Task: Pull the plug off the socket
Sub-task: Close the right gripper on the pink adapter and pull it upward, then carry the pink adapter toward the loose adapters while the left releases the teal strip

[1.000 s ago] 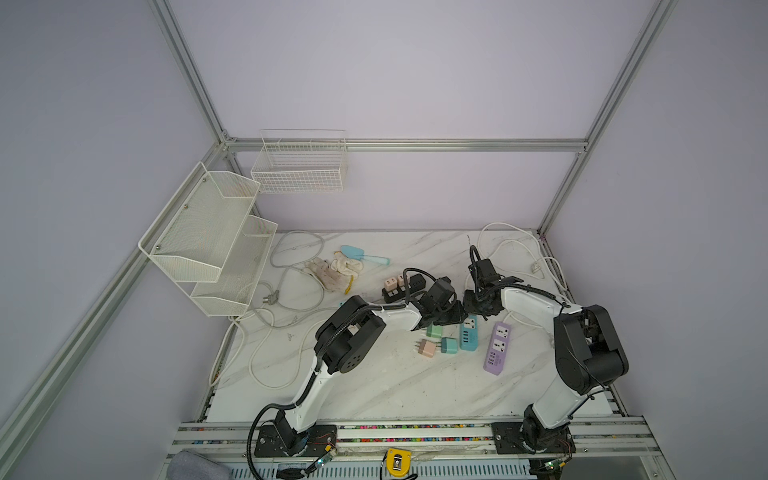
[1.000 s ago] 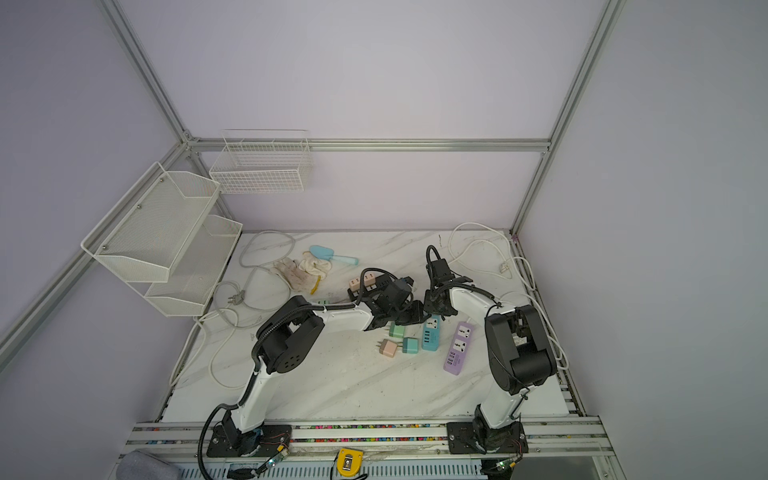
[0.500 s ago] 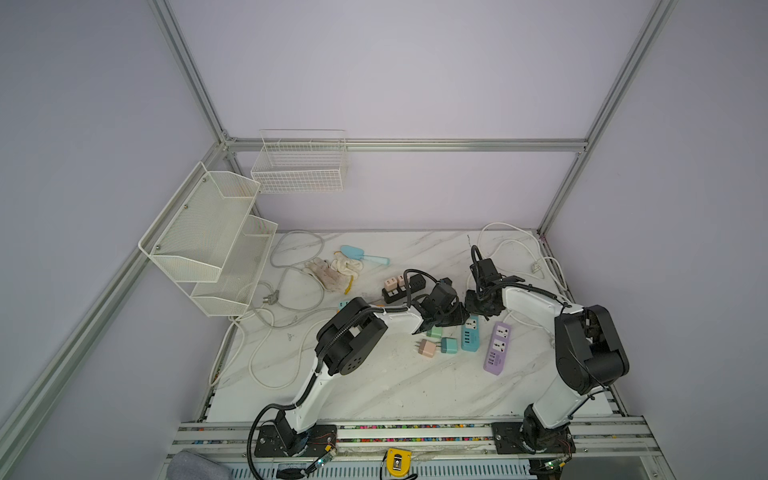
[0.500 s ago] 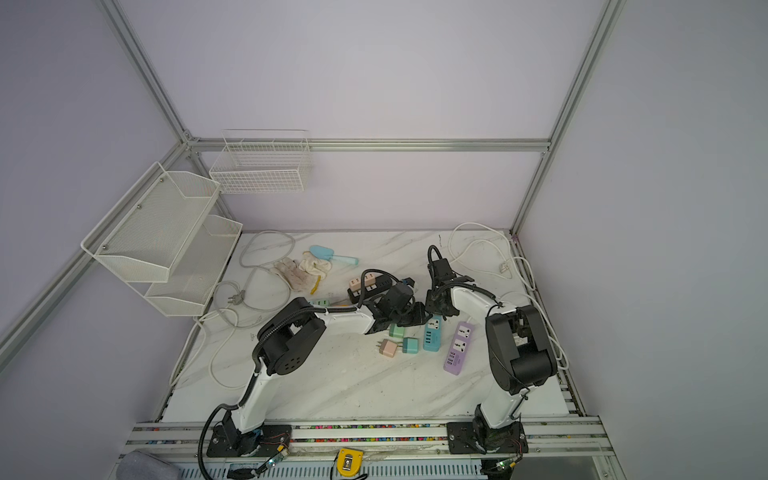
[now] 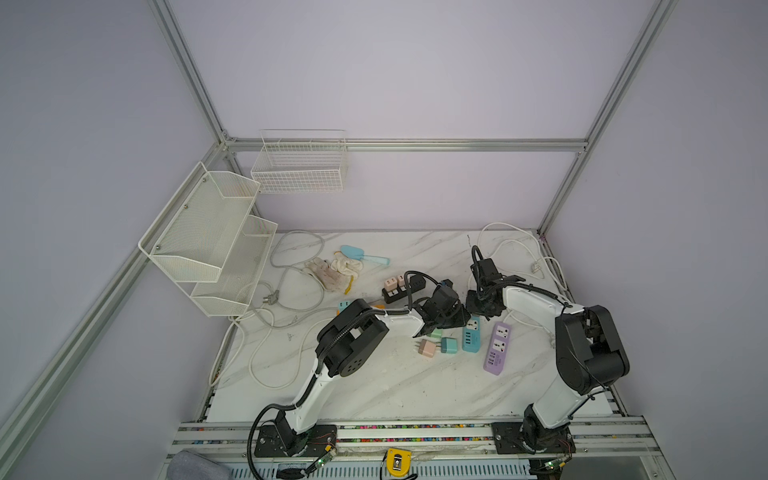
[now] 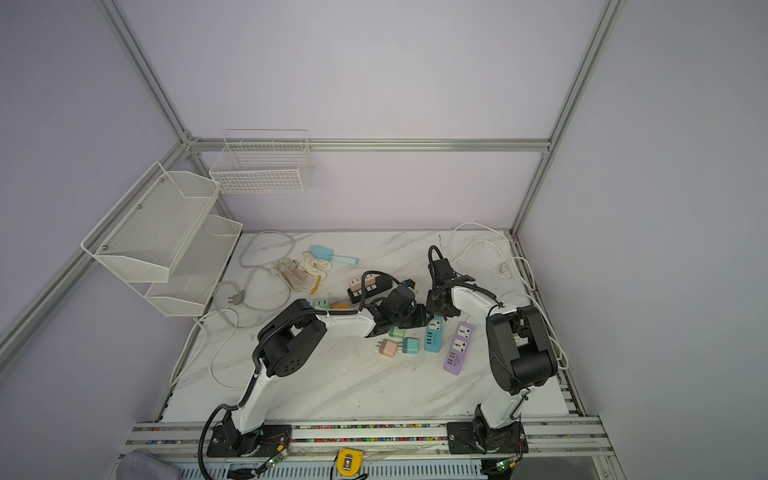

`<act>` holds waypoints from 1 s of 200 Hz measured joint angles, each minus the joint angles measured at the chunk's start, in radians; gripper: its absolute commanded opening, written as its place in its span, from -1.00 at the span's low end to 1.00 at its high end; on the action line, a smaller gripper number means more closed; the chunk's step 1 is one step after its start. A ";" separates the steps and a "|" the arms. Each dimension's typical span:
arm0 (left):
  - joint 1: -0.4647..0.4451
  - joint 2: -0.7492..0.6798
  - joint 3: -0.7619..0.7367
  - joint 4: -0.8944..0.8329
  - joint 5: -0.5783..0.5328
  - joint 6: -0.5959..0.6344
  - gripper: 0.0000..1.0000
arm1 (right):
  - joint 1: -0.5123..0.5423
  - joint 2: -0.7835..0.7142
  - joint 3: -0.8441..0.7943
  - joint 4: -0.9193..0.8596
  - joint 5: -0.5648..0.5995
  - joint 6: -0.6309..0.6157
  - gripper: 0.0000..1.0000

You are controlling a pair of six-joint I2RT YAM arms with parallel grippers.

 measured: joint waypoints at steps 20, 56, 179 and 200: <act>-0.002 -0.002 -0.008 0.008 -0.007 0.000 -0.45 | -0.001 0.000 0.000 -0.002 0.003 0.000 -0.96; -0.005 -0.004 -0.011 0.017 -0.007 0.000 -0.46 | -0.021 -0.009 -0.001 -0.011 0.012 -0.001 -0.98; -0.012 -0.007 -0.010 0.002 -0.022 -0.006 -0.46 | -0.032 -0.088 0.039 -0.013 0.031 0.008 -1.00; -0.012 -0.008 -0.003 -0.011 -0.021 -0.001 -0.44 | -0.053 -0.146 0.039 -0.014 0.042 0.007 -1.00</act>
